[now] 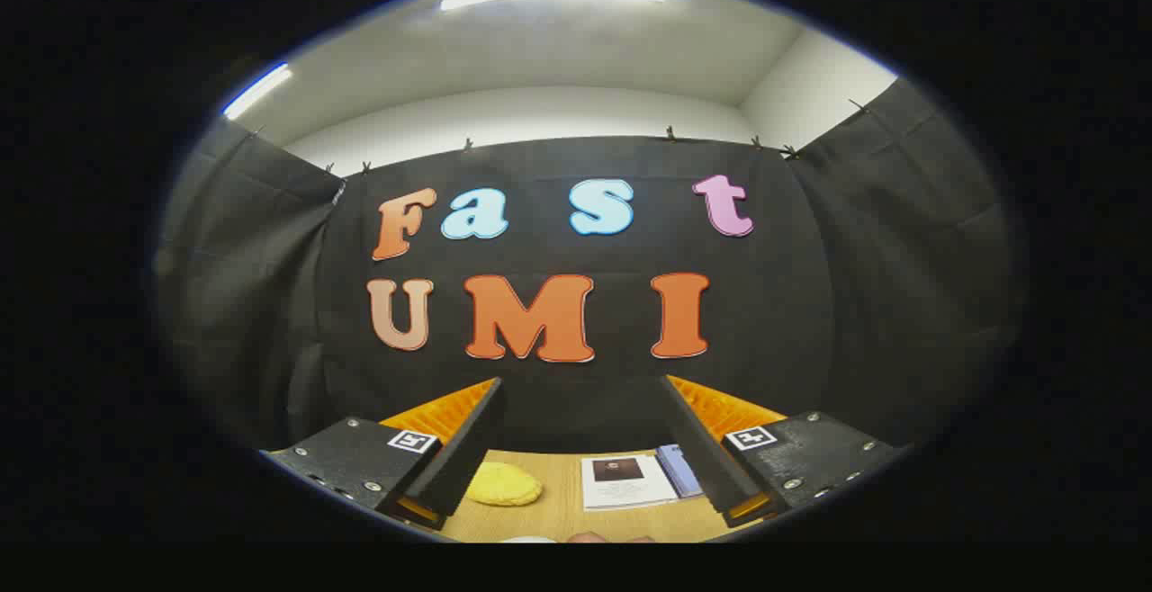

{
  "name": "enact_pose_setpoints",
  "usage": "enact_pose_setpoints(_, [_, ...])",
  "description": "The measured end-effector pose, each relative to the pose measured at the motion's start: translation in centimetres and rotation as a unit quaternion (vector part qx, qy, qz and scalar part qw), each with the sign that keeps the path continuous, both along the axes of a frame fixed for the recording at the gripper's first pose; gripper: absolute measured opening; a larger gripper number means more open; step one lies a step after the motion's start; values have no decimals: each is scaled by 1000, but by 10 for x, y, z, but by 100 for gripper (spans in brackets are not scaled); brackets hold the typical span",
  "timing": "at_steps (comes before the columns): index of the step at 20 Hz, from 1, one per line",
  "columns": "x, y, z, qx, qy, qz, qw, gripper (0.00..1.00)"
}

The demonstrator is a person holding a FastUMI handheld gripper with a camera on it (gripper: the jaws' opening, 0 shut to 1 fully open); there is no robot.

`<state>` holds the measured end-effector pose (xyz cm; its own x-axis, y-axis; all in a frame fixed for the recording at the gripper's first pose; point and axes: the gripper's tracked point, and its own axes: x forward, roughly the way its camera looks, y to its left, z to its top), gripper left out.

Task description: Open the storage box then place both shoes into the box .Put the left shoe in first, then the right shoe, with the right side of both shoes facing outward in a uniform manner.

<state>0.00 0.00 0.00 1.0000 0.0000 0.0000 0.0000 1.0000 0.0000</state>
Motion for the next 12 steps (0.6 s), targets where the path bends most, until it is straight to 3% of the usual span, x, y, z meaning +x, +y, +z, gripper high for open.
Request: enact_pose_setpoints(12, [-2,0,-4,7,14,-6,1000,100])
